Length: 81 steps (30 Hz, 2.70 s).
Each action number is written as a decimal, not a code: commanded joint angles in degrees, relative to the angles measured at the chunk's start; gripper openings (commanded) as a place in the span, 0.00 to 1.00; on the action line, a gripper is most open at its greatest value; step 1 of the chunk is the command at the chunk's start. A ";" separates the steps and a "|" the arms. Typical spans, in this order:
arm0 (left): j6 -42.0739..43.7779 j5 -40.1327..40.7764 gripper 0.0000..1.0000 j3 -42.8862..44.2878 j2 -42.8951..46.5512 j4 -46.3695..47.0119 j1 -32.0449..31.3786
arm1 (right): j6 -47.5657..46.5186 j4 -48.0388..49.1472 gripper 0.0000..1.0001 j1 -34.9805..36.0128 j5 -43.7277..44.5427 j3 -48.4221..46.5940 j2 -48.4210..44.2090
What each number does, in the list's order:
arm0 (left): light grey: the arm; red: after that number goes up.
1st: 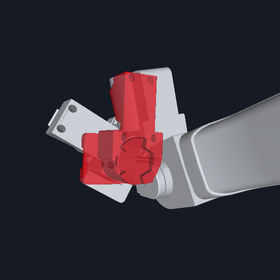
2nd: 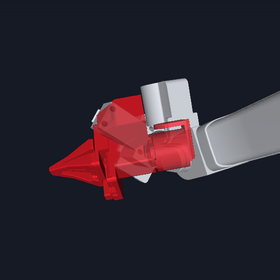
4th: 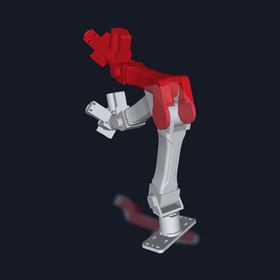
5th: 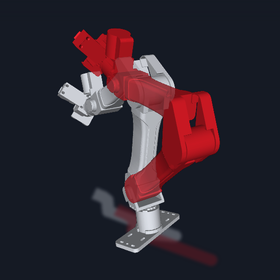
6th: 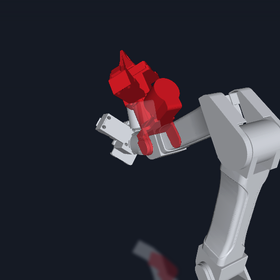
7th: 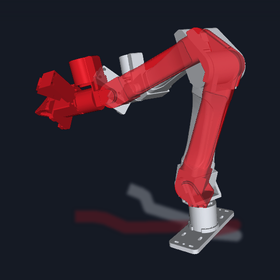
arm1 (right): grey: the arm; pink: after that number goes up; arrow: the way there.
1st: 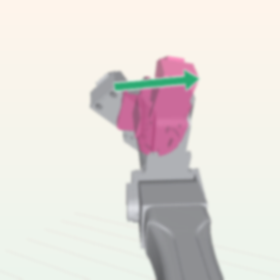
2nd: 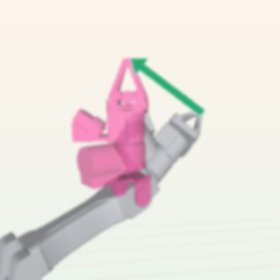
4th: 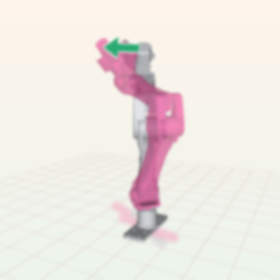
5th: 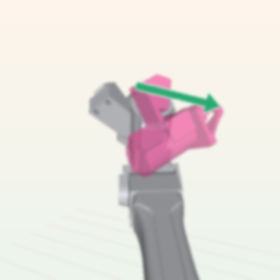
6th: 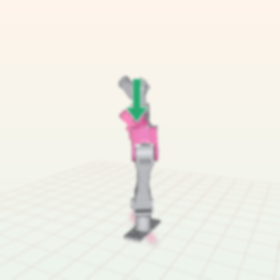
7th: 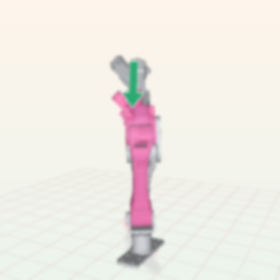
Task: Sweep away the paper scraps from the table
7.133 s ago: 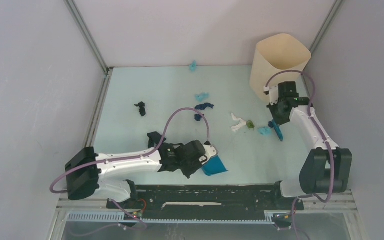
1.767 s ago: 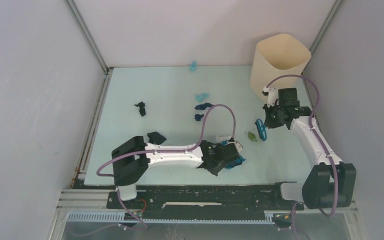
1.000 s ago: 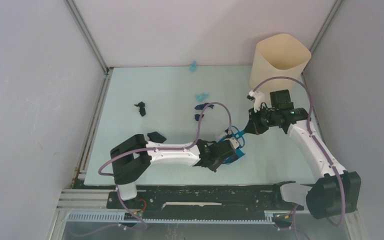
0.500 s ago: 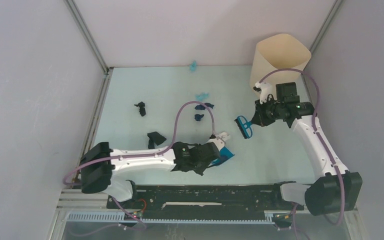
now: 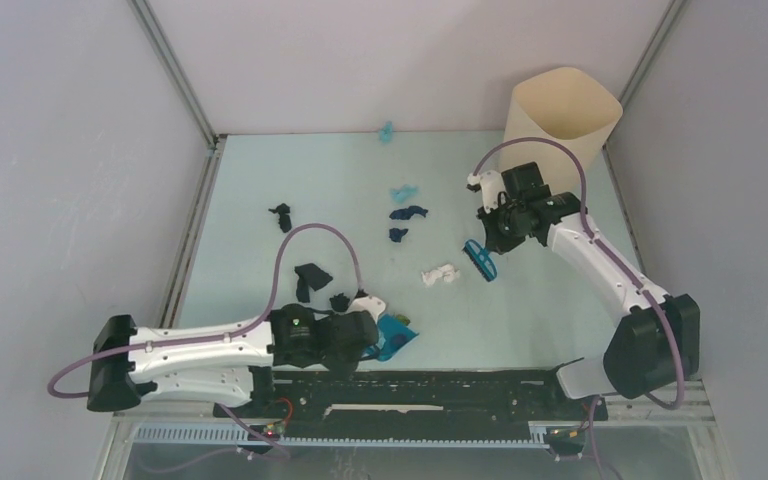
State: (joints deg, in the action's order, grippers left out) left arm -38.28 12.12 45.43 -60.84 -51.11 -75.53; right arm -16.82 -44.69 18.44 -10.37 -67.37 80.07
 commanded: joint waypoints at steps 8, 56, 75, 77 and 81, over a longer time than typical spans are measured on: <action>-4.17 1.58 0.00 -2.38 -8.21 0.96 -3.46 | -0.55 0.73 0.00 6.37 2.84 -3.07 4.92; 16.84 16.87 0.00 12.51 -26.06 25.86 2.33 | 0.23 -15.11 0.00 -18.86 -17.32 1.93 -15.50; 25.01 16.81 0.00 51.76 -38.26 10.70 10.17 | 2.17 -7.21 0.00 -37.57 -23.03 15.84 -29.03; 26.45 18.01 0.00 58.30 -41.30 9.16 11.04 | 2.29 -7.07 0.00 -37.64 -23.12 16.03 -29.95; 29.09 19.26 0.00 70.63 -48.33 8.52 12.96 | 2.32 -6.76 0.00 -37.60 -23.12 16.31 -31.08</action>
State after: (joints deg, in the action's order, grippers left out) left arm -13.34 28.58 105.49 -104.42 -40.99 -64.25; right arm -15.86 -53.54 -18.90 -32.29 -51.35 50.19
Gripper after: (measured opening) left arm 0.250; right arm 0.056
